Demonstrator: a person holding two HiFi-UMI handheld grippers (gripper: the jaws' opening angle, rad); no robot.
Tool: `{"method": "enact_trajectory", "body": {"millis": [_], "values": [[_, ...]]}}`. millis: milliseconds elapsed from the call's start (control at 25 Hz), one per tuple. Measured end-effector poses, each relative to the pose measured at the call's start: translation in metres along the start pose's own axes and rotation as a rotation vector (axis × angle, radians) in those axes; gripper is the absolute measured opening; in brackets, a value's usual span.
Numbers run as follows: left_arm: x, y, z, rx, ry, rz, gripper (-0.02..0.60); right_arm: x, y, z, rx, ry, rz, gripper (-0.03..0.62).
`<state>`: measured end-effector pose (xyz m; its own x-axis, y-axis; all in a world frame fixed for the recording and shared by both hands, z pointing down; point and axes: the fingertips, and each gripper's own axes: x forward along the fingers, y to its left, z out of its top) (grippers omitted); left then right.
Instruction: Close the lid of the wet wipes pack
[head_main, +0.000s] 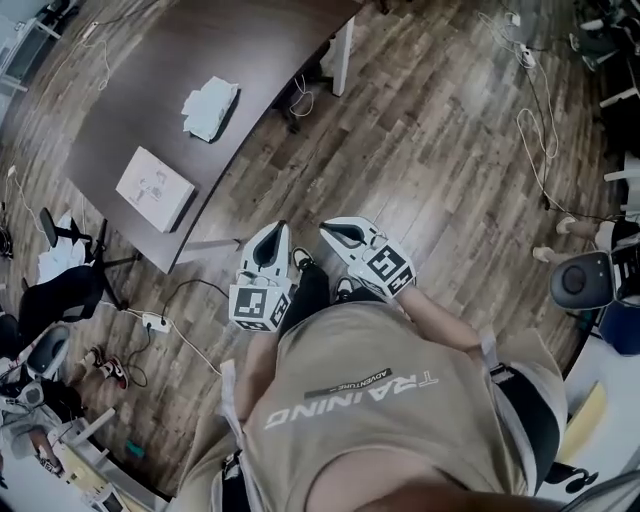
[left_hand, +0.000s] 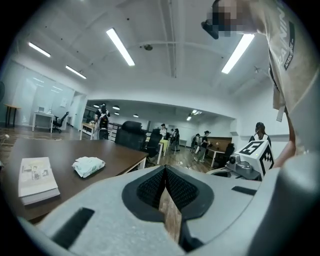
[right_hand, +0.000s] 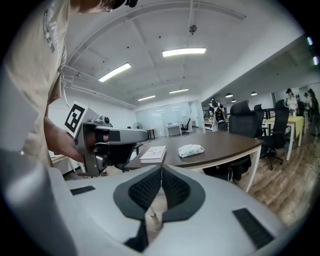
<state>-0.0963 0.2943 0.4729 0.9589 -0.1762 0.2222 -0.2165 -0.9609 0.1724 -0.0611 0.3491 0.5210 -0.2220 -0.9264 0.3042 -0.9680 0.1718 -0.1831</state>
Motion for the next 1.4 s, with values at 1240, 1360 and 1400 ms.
{"method": "enact_trajectory", "body": {"millis": [1240,1360,1400], "values": [[0.141,0.202,0.05,-0.118,0.039,0.009,0.005,0.19,-0.148,0.1,-0.015,0.035,0.001,0.014],[0.171,0.217,0.059,-0.158,0.06,0.029,0.005,0.209,-0.182,0.122,-0.048,0.003,0.042,0.014],[0.181,0.221,0.063,-0.16,0.069,0.041,0.005,0.214,-0.194,0.129,-0.052,-0.007,0.054,0.014]]}}
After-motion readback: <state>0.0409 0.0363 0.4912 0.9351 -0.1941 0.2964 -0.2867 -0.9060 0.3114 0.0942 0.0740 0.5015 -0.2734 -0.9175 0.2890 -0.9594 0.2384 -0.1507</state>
